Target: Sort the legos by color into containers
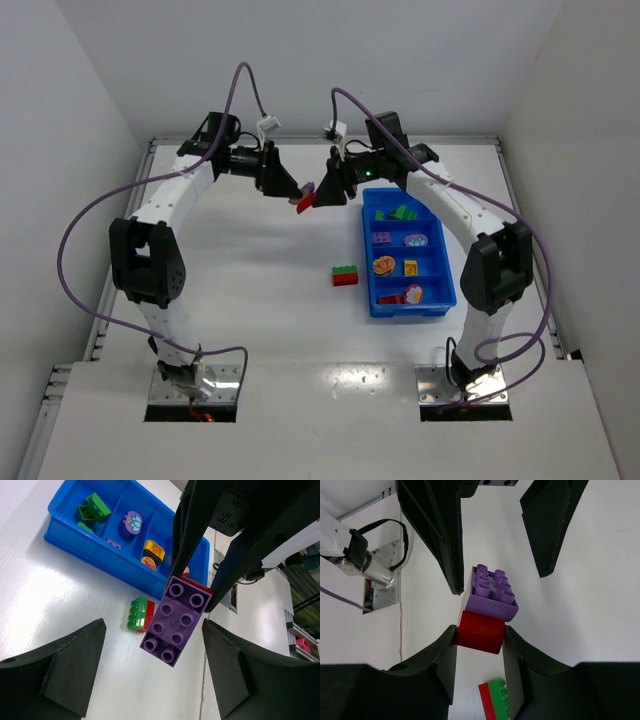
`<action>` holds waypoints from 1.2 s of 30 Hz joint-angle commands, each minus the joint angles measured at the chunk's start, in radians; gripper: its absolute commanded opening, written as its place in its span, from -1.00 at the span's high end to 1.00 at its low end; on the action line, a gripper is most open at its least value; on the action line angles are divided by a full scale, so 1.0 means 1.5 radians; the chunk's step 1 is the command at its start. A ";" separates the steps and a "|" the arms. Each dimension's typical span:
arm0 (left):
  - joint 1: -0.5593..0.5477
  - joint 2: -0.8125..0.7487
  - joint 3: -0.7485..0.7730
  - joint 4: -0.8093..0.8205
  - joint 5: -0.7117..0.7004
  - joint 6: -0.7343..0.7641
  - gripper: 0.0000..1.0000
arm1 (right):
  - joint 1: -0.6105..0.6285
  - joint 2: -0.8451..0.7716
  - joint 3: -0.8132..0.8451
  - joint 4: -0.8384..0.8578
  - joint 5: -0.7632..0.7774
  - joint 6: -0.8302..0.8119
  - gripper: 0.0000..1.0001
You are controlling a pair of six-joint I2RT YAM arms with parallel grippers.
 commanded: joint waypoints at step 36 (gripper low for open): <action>0.022 0.014 0.071 -0.012 0.061 0.039 0.84 | 0.002 -0.086 -0.147 -0.010 -0.014 -0.055 1.00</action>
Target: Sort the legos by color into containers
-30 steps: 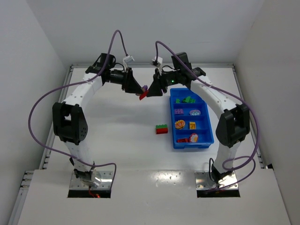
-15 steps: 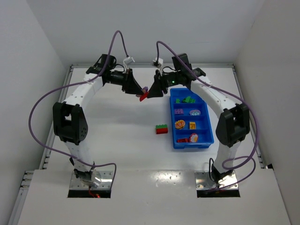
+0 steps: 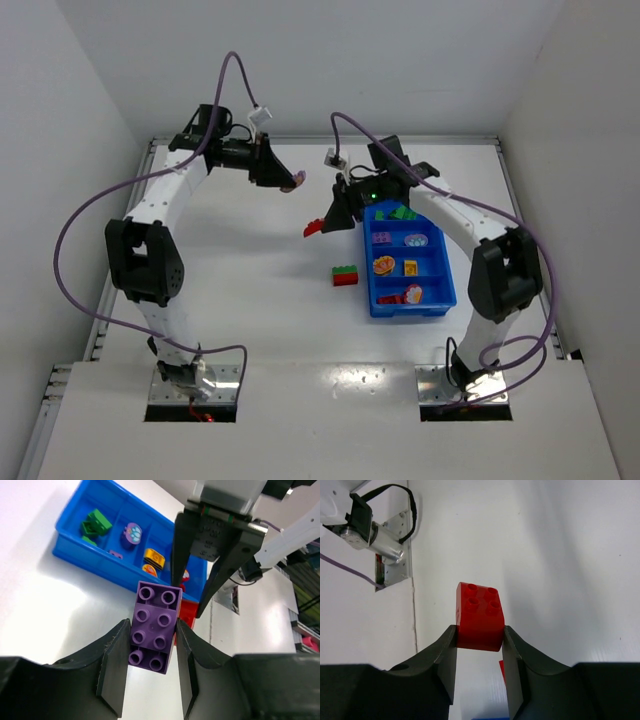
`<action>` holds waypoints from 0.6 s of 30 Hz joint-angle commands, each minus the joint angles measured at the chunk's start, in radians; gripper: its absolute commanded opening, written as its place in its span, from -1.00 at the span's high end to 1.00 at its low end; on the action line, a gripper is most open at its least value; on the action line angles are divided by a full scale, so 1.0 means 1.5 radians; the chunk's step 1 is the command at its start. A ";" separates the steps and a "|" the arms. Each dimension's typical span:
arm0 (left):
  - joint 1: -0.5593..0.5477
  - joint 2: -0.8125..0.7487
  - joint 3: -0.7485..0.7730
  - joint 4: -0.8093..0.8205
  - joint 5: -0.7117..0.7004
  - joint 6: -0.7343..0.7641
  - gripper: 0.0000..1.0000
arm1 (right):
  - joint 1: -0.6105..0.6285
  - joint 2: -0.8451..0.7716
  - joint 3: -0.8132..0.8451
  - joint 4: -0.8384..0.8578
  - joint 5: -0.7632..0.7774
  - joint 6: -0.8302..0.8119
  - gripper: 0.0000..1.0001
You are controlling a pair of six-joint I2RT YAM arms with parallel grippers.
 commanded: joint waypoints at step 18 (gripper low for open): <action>-0.103 -0.125 -0.105 0.320 -0.584 -0.274 1.00 | -0.002 -0.205 -0.168 0.078 0.270 0.049 1.00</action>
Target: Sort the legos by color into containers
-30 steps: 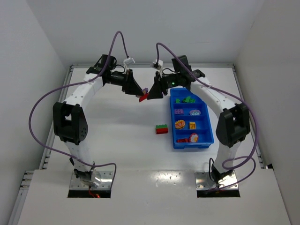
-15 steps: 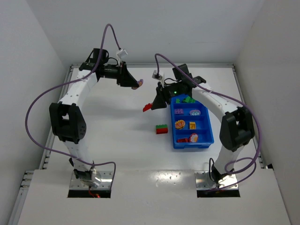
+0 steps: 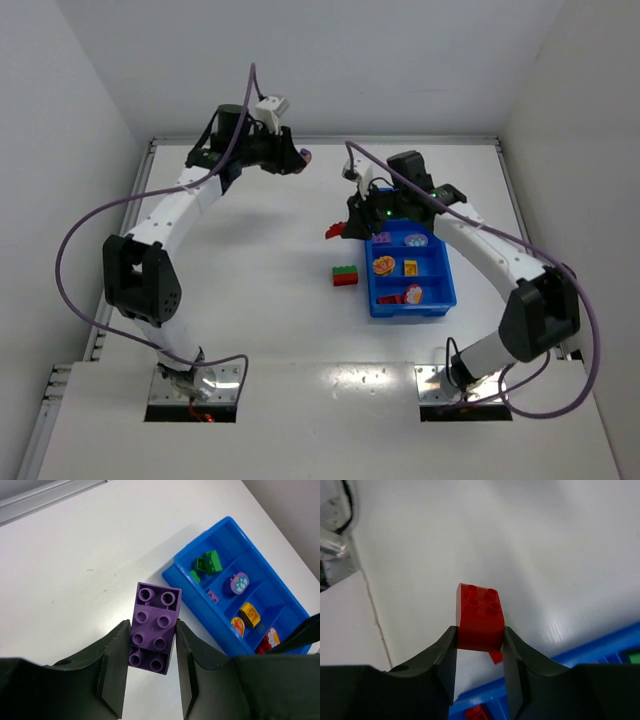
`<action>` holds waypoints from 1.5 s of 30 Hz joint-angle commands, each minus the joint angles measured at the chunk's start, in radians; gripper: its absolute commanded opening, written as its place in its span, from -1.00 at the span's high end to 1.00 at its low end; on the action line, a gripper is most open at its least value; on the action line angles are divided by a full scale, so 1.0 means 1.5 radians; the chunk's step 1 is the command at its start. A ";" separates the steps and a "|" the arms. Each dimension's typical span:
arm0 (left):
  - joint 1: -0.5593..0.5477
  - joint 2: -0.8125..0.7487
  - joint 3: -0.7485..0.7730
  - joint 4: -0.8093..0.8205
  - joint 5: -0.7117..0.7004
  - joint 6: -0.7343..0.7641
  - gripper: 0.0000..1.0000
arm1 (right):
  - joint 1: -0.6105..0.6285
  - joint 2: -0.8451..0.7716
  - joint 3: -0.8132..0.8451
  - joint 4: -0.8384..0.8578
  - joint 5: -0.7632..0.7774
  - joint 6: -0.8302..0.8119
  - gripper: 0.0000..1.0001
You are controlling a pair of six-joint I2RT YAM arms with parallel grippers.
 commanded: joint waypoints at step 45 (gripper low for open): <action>-0.312 0.294 0.257 -0.045 -0.023 -0.021 1.00 | -0.118 -0.389 -0.171 -0.417 0.357 -0.144 1.00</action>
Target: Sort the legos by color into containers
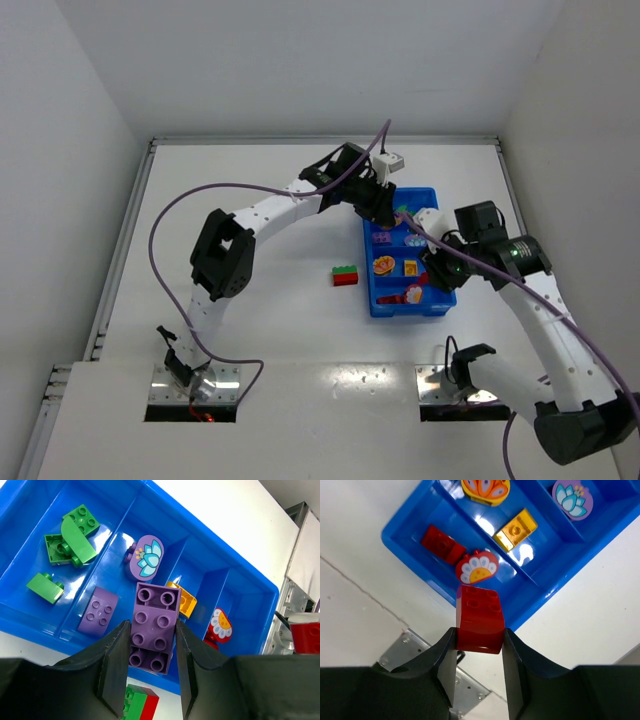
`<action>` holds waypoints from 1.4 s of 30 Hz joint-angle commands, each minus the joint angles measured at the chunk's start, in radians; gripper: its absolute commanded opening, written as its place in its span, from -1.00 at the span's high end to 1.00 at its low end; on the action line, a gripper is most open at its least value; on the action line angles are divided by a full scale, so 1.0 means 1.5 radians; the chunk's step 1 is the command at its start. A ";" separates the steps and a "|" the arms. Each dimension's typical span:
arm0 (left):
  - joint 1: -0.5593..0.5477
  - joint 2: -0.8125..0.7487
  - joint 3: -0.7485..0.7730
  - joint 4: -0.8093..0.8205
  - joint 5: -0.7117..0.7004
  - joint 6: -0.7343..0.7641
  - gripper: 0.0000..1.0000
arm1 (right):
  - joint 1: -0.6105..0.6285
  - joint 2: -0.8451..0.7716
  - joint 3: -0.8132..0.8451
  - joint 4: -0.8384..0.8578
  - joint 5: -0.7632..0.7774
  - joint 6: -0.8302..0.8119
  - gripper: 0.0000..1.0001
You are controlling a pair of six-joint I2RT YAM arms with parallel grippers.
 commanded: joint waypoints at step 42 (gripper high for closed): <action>-0.004 0.012 0.088 0.011 0.011 -0.007 1.00 | -0.004 -0.114 -0.073 0.185 0.297 0.093 -0.61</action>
